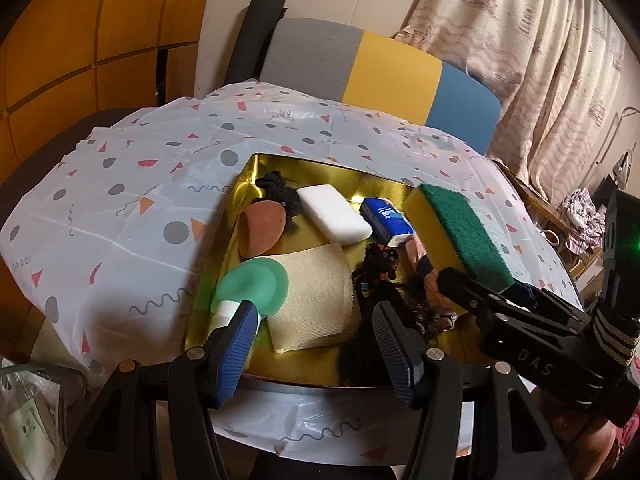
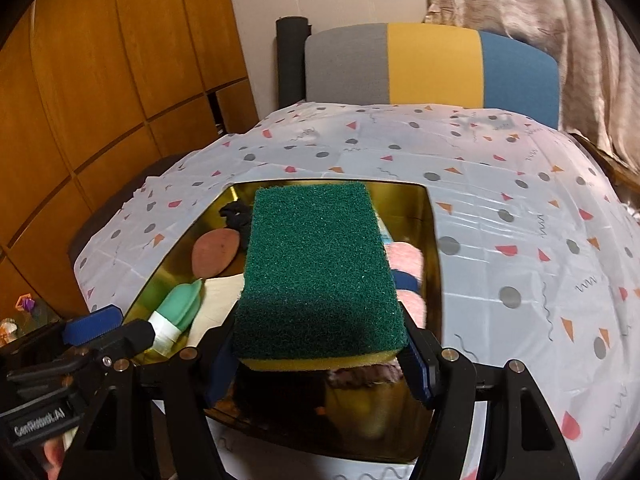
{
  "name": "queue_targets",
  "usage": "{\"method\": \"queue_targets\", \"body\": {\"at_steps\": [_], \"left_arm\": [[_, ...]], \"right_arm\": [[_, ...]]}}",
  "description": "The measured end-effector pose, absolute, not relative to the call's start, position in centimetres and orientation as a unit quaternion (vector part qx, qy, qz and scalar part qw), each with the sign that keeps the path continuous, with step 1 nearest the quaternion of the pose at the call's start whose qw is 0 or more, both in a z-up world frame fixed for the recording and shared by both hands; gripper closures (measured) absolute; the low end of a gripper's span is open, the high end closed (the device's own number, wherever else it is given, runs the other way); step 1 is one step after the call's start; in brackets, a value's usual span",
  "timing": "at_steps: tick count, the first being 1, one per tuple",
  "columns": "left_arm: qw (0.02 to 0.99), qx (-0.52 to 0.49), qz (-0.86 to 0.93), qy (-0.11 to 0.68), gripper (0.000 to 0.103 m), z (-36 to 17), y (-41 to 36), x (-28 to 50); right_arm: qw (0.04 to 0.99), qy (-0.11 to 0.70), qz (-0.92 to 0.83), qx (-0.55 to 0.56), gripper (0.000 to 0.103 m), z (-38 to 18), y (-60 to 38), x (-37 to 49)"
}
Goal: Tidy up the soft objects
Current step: 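Carry the green-yellow sponge into the gold tray and open the right gripper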
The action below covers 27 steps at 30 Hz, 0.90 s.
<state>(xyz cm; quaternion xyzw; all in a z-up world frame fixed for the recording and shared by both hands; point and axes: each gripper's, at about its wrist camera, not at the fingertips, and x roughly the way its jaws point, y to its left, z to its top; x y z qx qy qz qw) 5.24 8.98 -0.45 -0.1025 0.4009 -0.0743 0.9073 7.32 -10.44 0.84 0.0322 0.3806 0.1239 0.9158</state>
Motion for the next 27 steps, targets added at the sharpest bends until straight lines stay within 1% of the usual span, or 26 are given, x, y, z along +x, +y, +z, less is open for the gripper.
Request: {"method": "queue_targets", "body": {"at_steps": [15, 27], "left_arm": [[0.900, -0.103, -0.008, 0.423, 0.042, -0.8, 10.7, 4.9], [0.895, -0.100, 0.014, 0.435, 0.042, -1.5, 11.5, 5.3]], "right_arm": [[0.902, 0.405, 0.147, 0.032, 0.033, 0.3, -6.3, 10.1], [0.895, 0.426, 0.134, 0.003, 0.033, -1.5, -3.4, 13.3]]}}
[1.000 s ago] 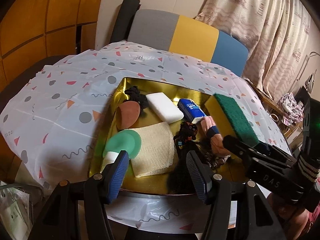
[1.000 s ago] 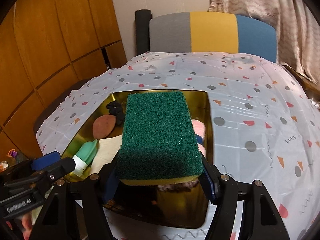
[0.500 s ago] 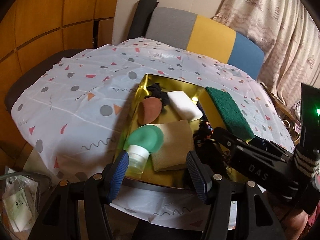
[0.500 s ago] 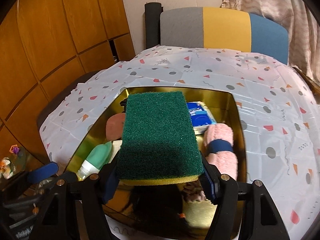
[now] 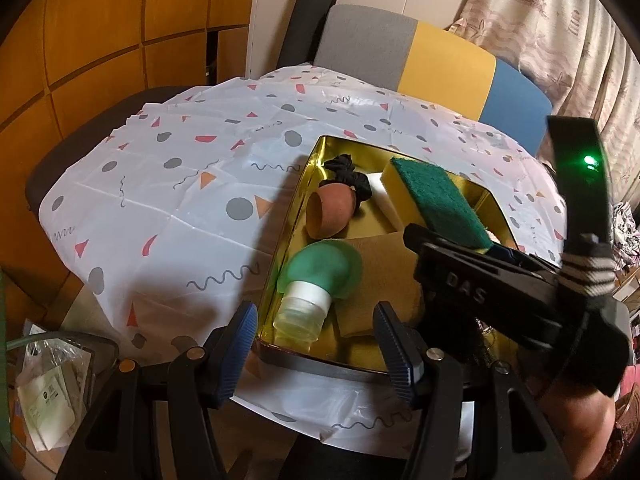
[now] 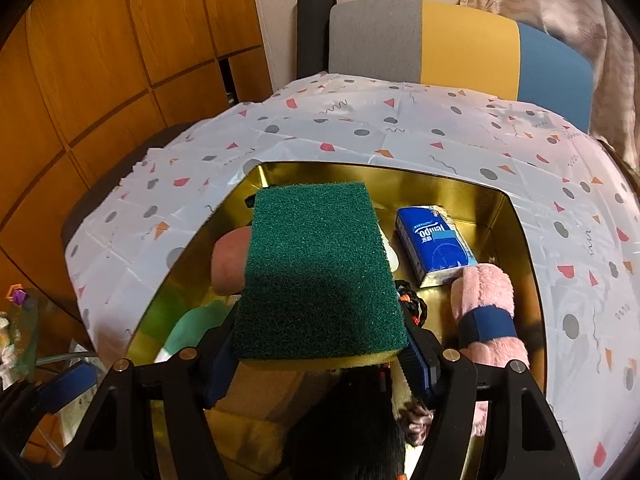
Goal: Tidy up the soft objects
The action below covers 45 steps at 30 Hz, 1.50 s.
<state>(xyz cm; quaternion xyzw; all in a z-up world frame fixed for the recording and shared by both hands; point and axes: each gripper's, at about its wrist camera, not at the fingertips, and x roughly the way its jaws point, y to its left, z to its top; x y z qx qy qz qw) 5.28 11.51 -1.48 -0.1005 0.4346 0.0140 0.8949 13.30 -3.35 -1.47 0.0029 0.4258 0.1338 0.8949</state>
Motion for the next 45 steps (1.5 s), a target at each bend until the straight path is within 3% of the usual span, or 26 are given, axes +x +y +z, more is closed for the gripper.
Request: {"method": "queue_targets", "body": {"at_steps": [12, 20, 37, 45], "left_arm": [[0.893, -0.097, 0.017, 0.439, 0.042, -1.9, 11.4, 5.4], [0.892, -0.094, 0.017, 0.442, 0.042, -2.1, 11.3, 5.4], [0.896, -0.053, 0.020, 0.440, 0.042, -1.7, 9.5, 5.3], [0.907, -0.008, 0.019, 0.420, 0.042, -0.6, 7.3, 4.6]], "right_arm": [[0.891, 0.436, 0.125, 0.002, 0.033, -2.4, -2.8, 14.9], [0.891, 0.432, 0.139, 0.027, 0.019, -2.4, -3.8, 14.2], [0.899, 0.419, 0.098, 0.080, 0.017, -0.8, -9.8, 10.3], [0.911, 0.401, 0.072, 0.058, 0.010, 0.5, -11.7, 7.5]]}}
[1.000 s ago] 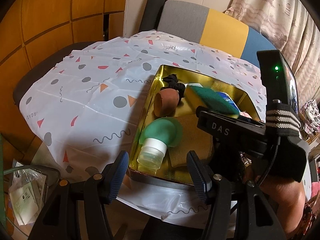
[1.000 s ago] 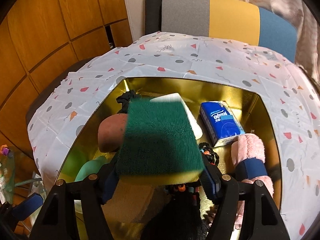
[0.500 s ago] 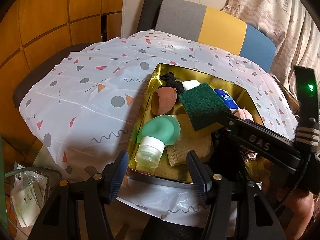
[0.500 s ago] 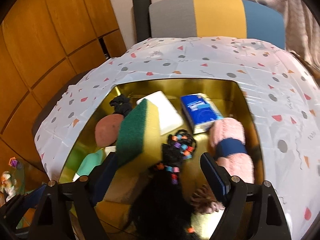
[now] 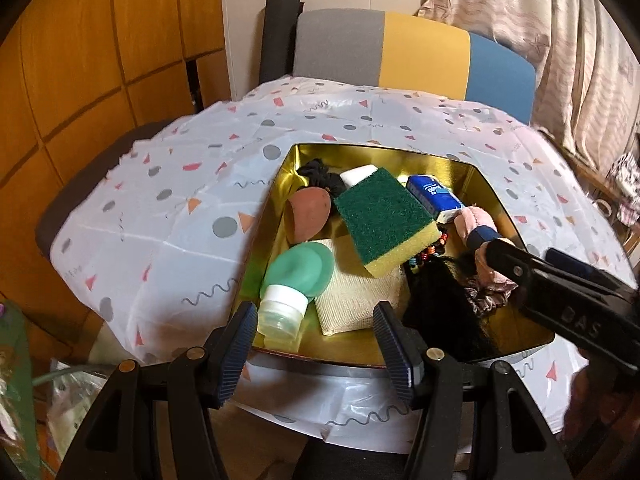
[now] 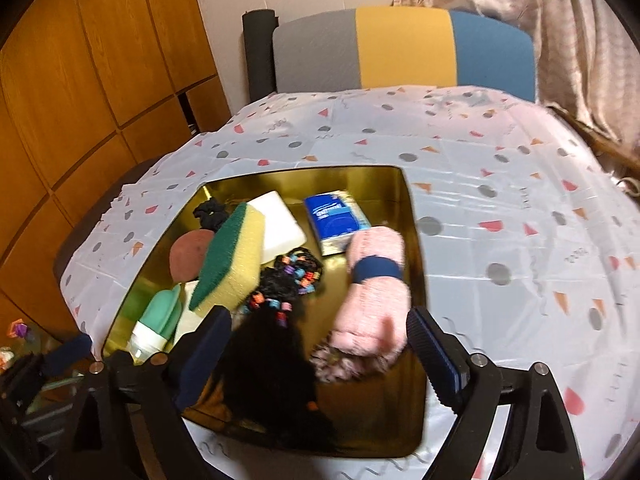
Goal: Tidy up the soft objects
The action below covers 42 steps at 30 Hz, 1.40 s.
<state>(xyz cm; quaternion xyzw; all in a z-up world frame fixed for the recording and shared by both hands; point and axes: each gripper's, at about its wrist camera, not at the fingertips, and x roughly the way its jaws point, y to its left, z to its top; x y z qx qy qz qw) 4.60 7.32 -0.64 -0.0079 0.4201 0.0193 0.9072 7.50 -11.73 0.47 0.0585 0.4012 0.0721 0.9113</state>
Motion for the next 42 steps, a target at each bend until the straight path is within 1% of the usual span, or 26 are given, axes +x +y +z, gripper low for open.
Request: {"method": "queue_targets", "body": {"at_steps": [3, 5, 7, 16, 24, 29, 34, 42], "left_arm": [[0.910, 0.006, 0.030, 0.415, 0.042, -0.2, 6.7, 4.4], [0.912, 0.007, 0.031, 0.408, 0.042, 0.1, 6.5, 4.1], [0.914, 0.005, 0.028, 0.404, 0.042, 0.5, 6.4, 3.7], [0.923, 0.000, 0.034, 0.384, 0.042, 1.7, 6.0, 2.3], [0.918, -0.004, 0.044, 0.393, 0.042, 1.2, 6.1, 1.5], [0.921, 0.004, 0.063, 0.384, 0.042, 1.4, 6.0, 1.0], [0.919, 0.007, 0.053, 0.391, 0.042, 1.4, 5.8, 1.1], [0.922, 0.012, 0.043, 0.385, 0.042, 1.6, 5.6, 0.8]], "right_arm": [[0.916, 0.396, 0.055, 0.045, 0.008, 0.9, -12.3, 6.4], [0.918, 0.392, 0.048, 0.041, 0.002, 1.2, -12.5, 5.8], [0.921, 0.385, 0.042, 0.042, 0.000, 1.5, -12.9, 5.0], [0.923, 0.383, 0.024, 0.024, 0.000, 1.5, -12.1, 2.6], [0.919, 0.392, -0.006, 0.050, 0.000, 1.3, -12.9, 2.0], [0.914, 0.404, -0.012, 0.034, 0.000, 1.7, -12.6, 2.0], [0.912, 0.409, -0.006, 0.033, 0.000, 1.9, -12.4, 1.8], [0.917, 0.399, -0.004, 0.019, 0.000, 2.2, -11.8, 1.1]]}}
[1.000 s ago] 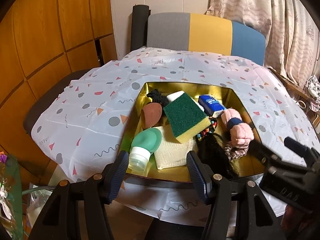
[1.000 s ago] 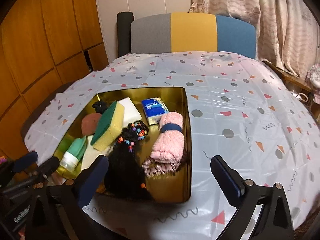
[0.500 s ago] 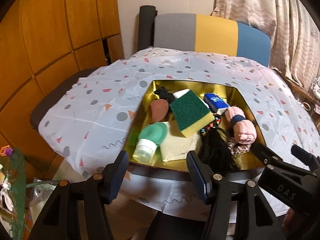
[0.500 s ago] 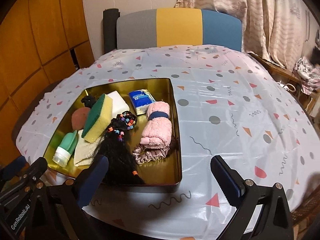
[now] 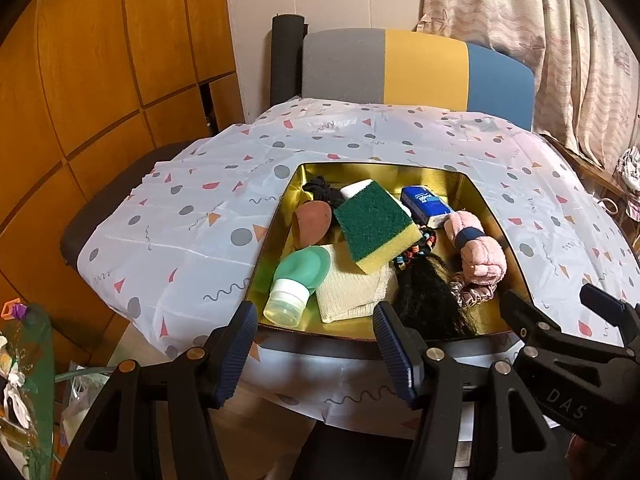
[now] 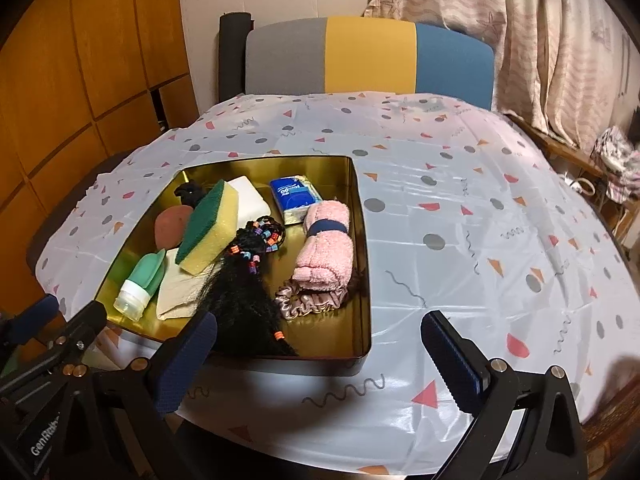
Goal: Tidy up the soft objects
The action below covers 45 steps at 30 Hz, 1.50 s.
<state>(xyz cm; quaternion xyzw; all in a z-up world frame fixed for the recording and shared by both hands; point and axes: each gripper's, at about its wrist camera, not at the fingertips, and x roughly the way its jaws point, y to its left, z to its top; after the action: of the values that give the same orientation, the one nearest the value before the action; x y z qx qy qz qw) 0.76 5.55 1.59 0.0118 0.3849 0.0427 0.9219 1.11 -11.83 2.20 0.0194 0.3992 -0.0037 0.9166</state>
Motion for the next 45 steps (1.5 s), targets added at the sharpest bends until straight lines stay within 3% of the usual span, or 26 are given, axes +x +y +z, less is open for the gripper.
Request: {"method": "queue_targets", "body": {"at_steps": [45], "left_arm": [[0.914, 0.017, 0.028, 0.404, 0.042, 0.97, 5.30, 0.95]], "right_arm": [[0.919, 0.393, -0.017, 0.025, 0.000, 2.51, -12.54, 1.10]]}}
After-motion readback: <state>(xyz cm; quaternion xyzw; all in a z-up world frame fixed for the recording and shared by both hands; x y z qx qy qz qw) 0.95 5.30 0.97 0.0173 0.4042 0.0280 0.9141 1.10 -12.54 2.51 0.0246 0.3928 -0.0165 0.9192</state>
